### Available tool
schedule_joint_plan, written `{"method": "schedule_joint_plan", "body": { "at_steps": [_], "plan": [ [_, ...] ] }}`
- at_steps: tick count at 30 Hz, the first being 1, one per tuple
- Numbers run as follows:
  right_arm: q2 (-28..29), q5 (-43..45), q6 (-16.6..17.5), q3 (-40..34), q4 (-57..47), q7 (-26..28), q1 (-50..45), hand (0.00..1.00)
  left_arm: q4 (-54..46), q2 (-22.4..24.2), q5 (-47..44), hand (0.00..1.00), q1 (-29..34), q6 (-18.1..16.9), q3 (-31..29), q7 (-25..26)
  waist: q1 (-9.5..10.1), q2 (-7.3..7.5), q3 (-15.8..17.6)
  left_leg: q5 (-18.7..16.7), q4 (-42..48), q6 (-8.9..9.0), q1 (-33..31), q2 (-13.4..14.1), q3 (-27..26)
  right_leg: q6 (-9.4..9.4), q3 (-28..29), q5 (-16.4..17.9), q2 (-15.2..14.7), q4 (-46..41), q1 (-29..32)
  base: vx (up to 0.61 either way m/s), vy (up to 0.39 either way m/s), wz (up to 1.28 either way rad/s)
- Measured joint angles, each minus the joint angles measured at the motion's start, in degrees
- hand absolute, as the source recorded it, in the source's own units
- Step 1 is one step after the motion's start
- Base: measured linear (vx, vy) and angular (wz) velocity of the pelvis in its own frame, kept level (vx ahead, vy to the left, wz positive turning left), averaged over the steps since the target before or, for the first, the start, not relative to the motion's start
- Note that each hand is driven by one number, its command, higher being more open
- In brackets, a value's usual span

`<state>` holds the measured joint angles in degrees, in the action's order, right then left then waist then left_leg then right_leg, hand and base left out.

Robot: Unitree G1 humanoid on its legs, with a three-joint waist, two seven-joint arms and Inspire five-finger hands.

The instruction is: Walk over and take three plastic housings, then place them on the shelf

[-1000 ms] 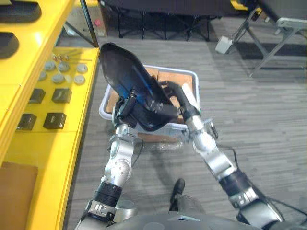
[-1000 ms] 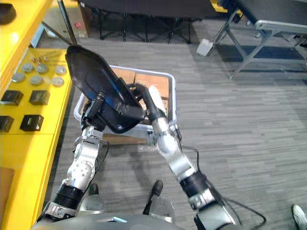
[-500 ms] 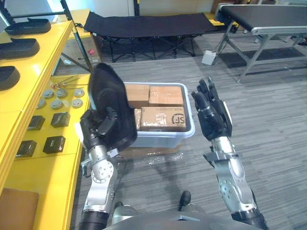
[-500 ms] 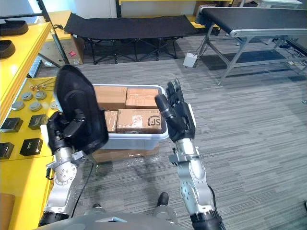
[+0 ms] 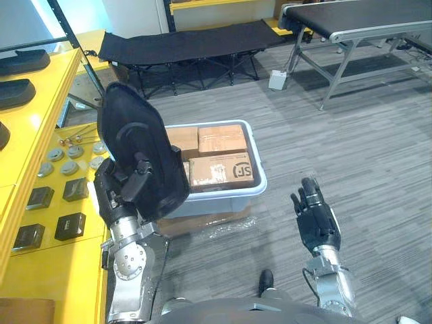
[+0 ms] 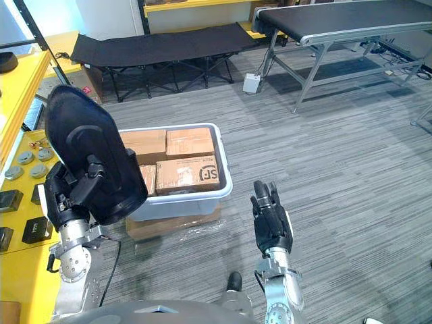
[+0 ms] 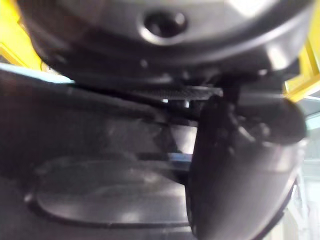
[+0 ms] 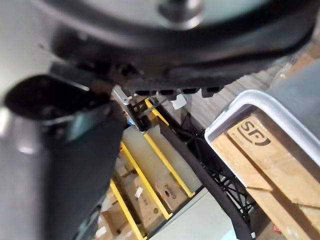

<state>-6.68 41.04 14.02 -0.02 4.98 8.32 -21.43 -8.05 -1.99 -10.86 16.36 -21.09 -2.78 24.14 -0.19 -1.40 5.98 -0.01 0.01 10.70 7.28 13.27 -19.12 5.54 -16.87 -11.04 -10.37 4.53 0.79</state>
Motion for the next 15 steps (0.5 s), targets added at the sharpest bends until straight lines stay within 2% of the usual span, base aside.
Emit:
{"method": "schedule_joint_plan", "body": {
  "at_steps": [3,5,7,8,10,11,13,15],
  "plan": [
    [-0.44,-2.69,0.0,1.44,1.85,-0.13,2.75,1.0,-2.82,-0.05,-0.07,0.0,-0.03,0.01,-0.83,0.95,0.31,-0.16,-0.05,0.09,0.88,-0.19,-1.94,0.0,3.48,0.08,-3.14,0.42,-0.48,0.01,-1.08,-0.02,0.0,0.51],
    [-0.69,-4.13,0.0,3.57,3.27,-0.36,5.43,1.0,-5.33,-0.03,0.05,0.0,0.07,0.11,-1.35,0.97,1.94,-0.48,-0.25,0.24,1.01,-0.18,-3.09,-0.01,6.46,0.09,-6.01,1.09,-0.69,0.24,-2.16,-0.02,-0.001,0.8],
    [-1.56,-7.04,-0.03,8.31,5.64,-0.63,9.97,1.0,-9.12,0.06,0.05,0.0,1.29,0.12,-3.87,1.82,4.45,-1.17,-0.85,1.1,0.88,-0.31,-5.08,-0.01,10.64,0.1,-10.02,1.84,-0.76,0.31,-3.15,0.0,-0.008,0.84],
    [-1.72,-7.56,-0.07,9.65,6.1,-0.81,11.02,1.0,-9.92,0.12,0.04,0.0,1.88,0.12,-4.81,1.94,5.09,-1.42,-0.99,1.37,0.84,-0.38,-5.57,-0.05,11.68,0.19,-11.12,1.93,-0.77,0.31,-3.44,0.02,-0.013,0.87],
    [-1.6,-9.89,-0.16,13.77,8.18,-1.65,14.19,1.0,-11.37,1.12,0.02,0.0,4.99,0.11,-8.9,1.85,7.96,-2.25,-1.93,2.05,0.81,-0.54,-7.19,-0.35,15.66,0.6,-15.17,2.35,-0.89,0.26,-4.99,0.05,-0.007,0.87],
    [-1.51,-10.48,-0.17,14.63,8.71,-1.81,14.74,1.0,-11.48,1.67,-0.01,0.0,5.82,0.11,-9.82,1.83,8.55,-2.36,-2.01,2.09,0.81,-0.55,-7.4,-0.51,16.72,0.73,-16.21,2.47,-0.97,0.11,-5.64,0.06,-0.002,0.88],
    [-1.23,-11.99,-0.22,17.59,10.43,-3.34,16.76,1.0,-11.87,3.5,-0.3,0.0,9.72,0.06,-13.25,0.87,11.44,-1.93,-2.37,2.56,0.79,-0.25,-8.23,-1.33,20.14,1.41,-19.5,3.11,-1.39,0.01,-7.32,0.04,0.006,0.81],
    [-0.05,-13.26,-0.29,18.53,11.03,-4.44,18.14,1.0,-11.9,4.12,-1.72,0.0,12.68,0.0,-15.4,0.04,13.02,-1.25,-2.45,2.59,0.76,-0.27,-8.71,-1.85,21.64,1.73,-20.95,3.44,-1.65,0.01,-8.03,0.01,0.017,0.46]
  ]
}}
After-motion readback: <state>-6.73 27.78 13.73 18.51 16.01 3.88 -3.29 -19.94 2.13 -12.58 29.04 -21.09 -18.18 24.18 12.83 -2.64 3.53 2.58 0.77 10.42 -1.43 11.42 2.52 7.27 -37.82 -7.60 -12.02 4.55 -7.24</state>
